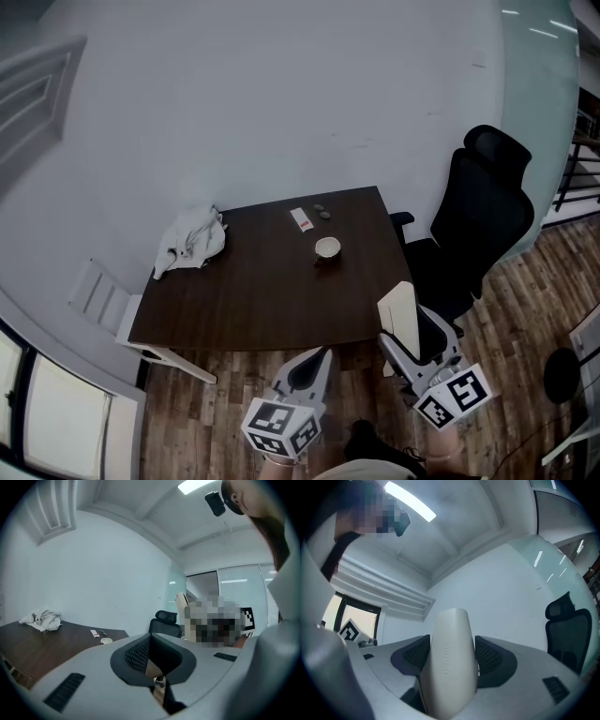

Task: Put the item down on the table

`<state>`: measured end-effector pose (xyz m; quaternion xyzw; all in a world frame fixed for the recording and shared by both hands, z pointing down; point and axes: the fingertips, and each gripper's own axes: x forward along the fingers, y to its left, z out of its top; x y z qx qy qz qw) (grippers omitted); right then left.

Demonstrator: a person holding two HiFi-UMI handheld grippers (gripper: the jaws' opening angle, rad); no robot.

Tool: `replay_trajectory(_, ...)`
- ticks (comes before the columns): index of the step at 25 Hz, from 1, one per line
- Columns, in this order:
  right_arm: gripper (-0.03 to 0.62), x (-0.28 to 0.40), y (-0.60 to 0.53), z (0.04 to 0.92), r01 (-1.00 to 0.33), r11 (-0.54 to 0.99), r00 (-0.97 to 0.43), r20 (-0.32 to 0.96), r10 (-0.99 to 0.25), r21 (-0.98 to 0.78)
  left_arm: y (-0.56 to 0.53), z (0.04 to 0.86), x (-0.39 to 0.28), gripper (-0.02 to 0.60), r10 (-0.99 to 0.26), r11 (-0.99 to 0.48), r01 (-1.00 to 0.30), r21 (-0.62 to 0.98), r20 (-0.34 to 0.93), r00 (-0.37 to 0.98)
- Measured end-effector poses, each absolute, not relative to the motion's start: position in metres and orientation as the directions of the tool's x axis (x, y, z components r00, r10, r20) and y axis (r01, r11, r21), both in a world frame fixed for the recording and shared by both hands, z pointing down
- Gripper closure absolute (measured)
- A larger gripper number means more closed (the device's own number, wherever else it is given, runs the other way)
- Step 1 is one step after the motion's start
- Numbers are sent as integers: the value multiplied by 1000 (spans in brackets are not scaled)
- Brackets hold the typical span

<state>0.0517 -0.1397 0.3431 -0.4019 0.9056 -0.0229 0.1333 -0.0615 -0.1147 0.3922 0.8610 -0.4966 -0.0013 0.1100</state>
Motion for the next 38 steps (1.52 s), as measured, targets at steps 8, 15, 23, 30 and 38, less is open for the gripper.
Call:
replay_trajectory(8,287,50,-194,347,-679,720,-686,-226,-692,-146,-167,388,-63,563,-887,-431,-886,170,101,451)
replay_trajectory(15,287,52,-230,350,-652,747,-715,-225,-662,-127,-192,385,-50,563,-889,-427,-889,163,102,446)
replay_trajectory(23,287,37,-264,359,-654,754,-735,-181,-654,-65,-208,389,-61,563,-894,-414,-897,155,119,432)
replay_trajectory(30,287,8,-295,389,-666,746,-744,-86,-663,8,-244,395,-78,563,-889,-423,-893,153,121,441)
replay_trajectory(38,287,-25,-339,424,-658,751,-752,8,-659,51,-293,394,-100,563,-883,-436,-886,159,114,455)
